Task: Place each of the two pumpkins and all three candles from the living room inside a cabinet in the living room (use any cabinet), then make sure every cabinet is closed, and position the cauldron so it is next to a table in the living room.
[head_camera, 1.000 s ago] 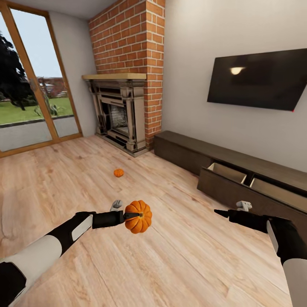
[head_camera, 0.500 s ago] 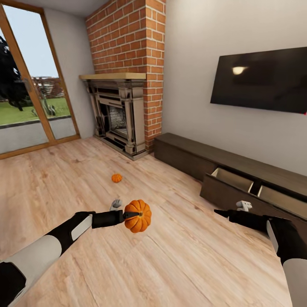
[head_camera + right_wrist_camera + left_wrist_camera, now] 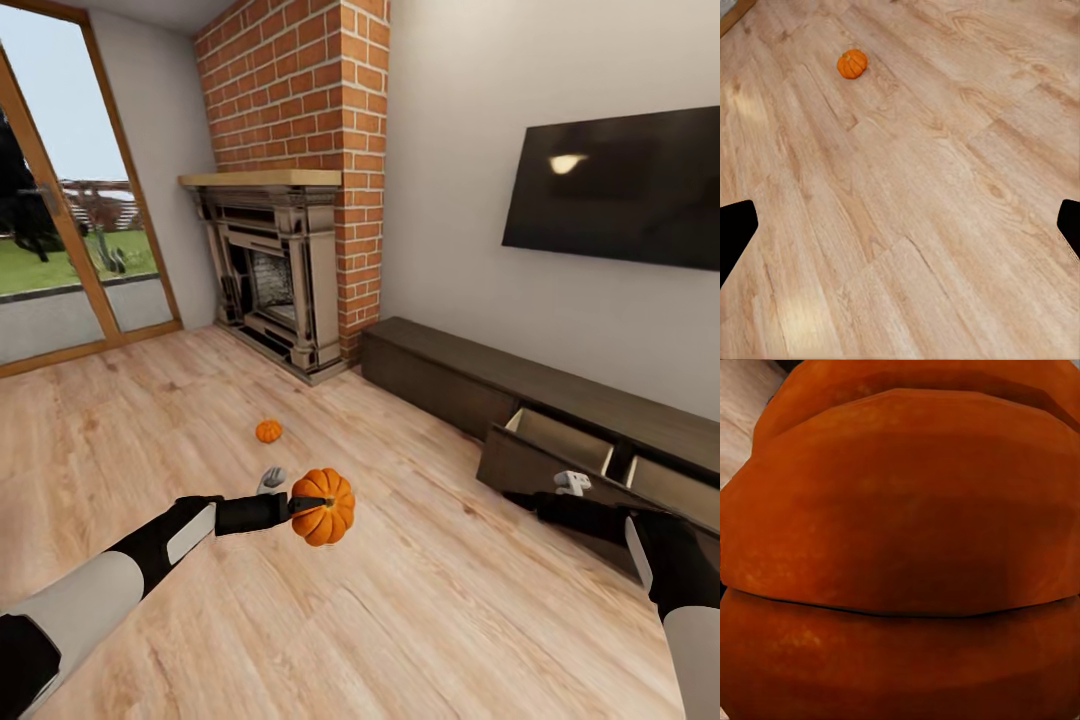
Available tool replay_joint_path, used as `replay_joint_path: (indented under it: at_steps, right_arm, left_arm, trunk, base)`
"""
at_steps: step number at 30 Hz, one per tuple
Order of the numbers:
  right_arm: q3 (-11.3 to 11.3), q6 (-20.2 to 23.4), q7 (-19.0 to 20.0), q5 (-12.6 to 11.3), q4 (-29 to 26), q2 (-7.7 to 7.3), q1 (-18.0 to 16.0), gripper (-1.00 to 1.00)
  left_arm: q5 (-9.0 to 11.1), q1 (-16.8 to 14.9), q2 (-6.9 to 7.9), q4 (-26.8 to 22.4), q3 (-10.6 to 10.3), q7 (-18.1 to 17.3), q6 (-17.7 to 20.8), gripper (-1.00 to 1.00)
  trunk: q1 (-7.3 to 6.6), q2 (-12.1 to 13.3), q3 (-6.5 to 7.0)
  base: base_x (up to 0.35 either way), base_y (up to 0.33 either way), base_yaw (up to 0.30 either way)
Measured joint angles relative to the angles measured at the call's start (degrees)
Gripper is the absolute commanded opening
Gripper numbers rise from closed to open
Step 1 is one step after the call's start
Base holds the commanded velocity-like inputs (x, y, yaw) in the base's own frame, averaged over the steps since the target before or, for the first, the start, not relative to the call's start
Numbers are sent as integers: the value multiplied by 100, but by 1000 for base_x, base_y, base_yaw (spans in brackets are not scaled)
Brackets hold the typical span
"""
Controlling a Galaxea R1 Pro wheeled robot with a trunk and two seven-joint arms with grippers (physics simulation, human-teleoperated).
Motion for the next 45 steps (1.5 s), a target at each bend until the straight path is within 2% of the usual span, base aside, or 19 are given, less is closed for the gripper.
replay_joint_path:
  at_steps: [14,45]
  right_arm:
    - [0,-192,-1,11,114,2,0,100]
    - [0,-273,-12,35,237,8,0,100]
  left_arm:
    - [0,0,0,0,0,-8,0,-100]
    - [1,0,0,0,0,-17,0,-100]
  trunk:
    - [0,0,0]
    - [0,0,0]
  base:
    - [337,0,16]
    - [337,0,279]
